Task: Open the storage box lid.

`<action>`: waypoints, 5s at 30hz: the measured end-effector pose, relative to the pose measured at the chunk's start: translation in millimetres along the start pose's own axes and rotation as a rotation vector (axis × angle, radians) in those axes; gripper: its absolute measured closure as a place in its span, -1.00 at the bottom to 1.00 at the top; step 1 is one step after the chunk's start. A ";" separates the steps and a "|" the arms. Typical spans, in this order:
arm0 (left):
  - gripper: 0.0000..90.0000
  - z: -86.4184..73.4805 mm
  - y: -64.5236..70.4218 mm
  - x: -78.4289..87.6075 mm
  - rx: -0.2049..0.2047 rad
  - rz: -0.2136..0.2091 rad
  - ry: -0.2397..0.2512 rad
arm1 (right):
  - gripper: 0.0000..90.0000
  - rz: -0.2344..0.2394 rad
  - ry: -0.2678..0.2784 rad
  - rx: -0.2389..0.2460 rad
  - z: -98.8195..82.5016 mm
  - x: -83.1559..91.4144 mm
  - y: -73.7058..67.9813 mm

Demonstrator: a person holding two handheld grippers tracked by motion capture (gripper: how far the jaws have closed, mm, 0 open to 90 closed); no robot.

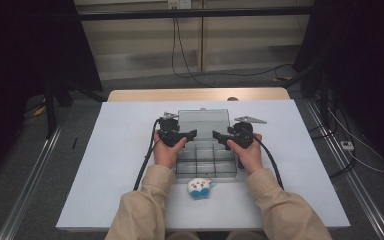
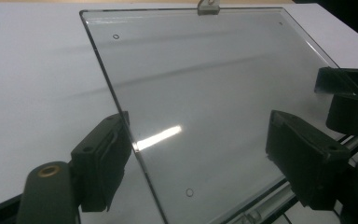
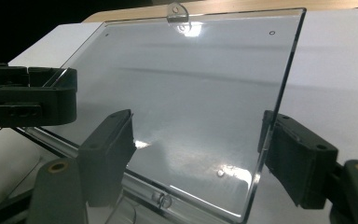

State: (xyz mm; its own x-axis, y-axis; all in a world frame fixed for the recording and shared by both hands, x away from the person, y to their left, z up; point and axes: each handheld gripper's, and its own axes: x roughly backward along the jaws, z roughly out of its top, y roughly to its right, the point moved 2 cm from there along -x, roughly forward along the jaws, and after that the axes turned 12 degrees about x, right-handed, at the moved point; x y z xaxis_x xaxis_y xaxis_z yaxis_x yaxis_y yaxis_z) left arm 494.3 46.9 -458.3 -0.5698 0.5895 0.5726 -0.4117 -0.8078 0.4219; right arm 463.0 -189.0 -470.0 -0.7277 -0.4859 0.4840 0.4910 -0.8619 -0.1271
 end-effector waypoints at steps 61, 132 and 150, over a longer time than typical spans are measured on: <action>-0.69 -5.3 -4.4 -6.9 0.124 -0.020 -0.058 | -0.53 -0.008 -0.045 -0.079 -1.5 1.6 1.3; -0.86 -77.5 25.1 132.3 -0.168 -0.198 0.007 | -0.68 0.060 -0.005 0.197 -50.7 146.6 -11.5; -0.79 -99.0 36.2 135.7 -0.254 -0.240 -0.055 | -0.71 0.049 -0.015 0.230 -60.6 148.8 -8.1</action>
State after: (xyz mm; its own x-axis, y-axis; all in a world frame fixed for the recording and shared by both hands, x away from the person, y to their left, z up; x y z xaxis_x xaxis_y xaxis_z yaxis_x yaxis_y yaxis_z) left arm 331.7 97.2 -434.9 -0.3990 0.7563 0.5184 -0.6966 -0.6177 0.3650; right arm 321.8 -263.1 -449.4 -0.6944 -0.5224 0.4949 0.6228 -0.7808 0.0495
